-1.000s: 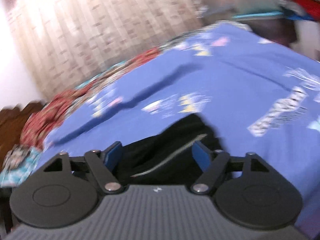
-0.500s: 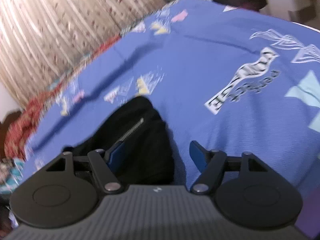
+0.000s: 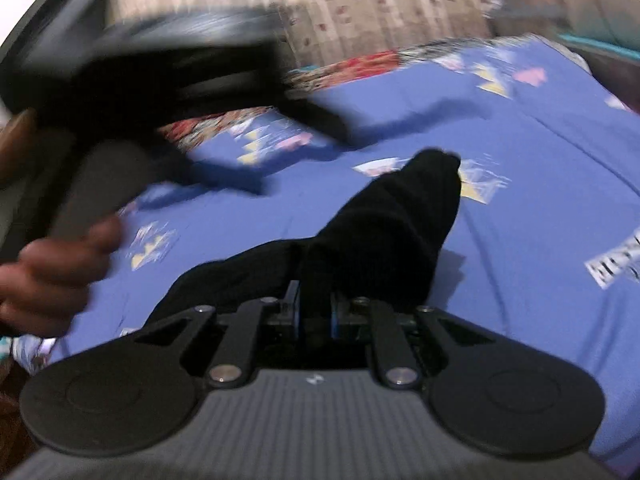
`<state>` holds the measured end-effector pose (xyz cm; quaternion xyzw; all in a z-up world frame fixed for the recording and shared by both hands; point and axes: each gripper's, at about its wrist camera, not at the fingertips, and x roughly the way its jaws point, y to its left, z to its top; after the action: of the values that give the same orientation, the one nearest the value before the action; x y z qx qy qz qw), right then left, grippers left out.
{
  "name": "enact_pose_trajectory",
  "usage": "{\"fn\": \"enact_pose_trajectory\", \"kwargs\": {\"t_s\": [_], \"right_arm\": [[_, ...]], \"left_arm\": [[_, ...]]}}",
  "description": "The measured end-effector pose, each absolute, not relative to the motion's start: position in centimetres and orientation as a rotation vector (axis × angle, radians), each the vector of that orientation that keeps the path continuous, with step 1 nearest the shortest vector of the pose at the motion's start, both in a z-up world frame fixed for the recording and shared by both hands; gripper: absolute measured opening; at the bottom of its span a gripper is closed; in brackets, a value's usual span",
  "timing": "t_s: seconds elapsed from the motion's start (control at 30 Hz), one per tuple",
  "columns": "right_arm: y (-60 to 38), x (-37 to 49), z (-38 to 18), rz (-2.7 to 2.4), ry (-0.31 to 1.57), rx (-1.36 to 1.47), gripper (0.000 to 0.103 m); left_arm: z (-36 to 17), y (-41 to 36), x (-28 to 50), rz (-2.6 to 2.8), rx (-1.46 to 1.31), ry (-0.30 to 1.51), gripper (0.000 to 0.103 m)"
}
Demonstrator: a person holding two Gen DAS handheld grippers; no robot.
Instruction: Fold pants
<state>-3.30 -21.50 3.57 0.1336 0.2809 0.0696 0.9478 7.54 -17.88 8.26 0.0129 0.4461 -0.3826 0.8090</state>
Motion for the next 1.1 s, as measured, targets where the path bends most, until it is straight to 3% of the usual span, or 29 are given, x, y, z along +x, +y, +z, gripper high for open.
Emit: {"fn": "enact_pose_trajectory", "kwargs": {"t_s": [0.03,0.07,0.1,0.13,0.17,0.2,0.5,0.73,0.8,0.87,0.9,1.0,1.1], "right_arm": [[-20.8,-3.4,3.7,0.152,0.57,0.251,0.016],[-20.2,-3.4,4.0,0.165,0.566,0.235,0.016],[-19.8,-3.7,4.4,0.181,0.556,0.225,0.016],[-19.5,-3.9,4.7,0.195,0.547,0.216,0.016],[-19.0,-4.0,5.1,0.207,0.54,0.198,0.016],[-18.7,-4.1,5.5,0.217,0.535,0.192,0.016],[-11.7,-2.0,6.5,0.498,0.529,0.236,0.016],[-8.2,2.3,-1.1,0.58,0.83,0.295,0.02],[-8.0,1.9,-1.5,0.582,0.866,0.27,0.023],[-9.2,1.1,0.2,0.616,0.826,0.284,0.042],[-10.2,0.6,1.4,0.621,0.785,0.291,0.045],[-13.2,-1.5,4.3,0.585,0.674,0.309,0.046],[-16.7,-3.2,4.6,0.461,0.614,0.331,0.045]], "left_arm": [[7.8,-18.5,7.4,-0.829,0.051,0.967,0.102],[7.5,-18.8,7.1,-0.811,0.082,0.966,0.084],[7.1,-18.9,7.0,-0.78,0.118,0.962,0.043],[6.7,-18.6,7.3,-0.76,0.135,0.97,0.028],[6.7,-17.7,7.7,-0.739,0.113,0.973,0.019],[7.0,-16.1,8.3,-0.734,0.05,0.973,0.016],[8.4,-0.3,9.0,-0.63,-0.309,0.892,0.016],[-1.1,4.5,11.1,-0.417,-0.404,1.078,0.02],[-3.0,4.7,11.0,-0.405,-0.445,1.103,0.026],[-2.9,5.0,10.7,-0.409,-0.469,1.073,0.031],[-2.6,4.9,10.7,-0.413,-0.469,1.067,0.033],[-1.5,5.1,10.2,-0.419,-0.466,1.034,0.052],[-0.3,5.2,8.9,-0.423,-0.458,0.992,0.061]]}}
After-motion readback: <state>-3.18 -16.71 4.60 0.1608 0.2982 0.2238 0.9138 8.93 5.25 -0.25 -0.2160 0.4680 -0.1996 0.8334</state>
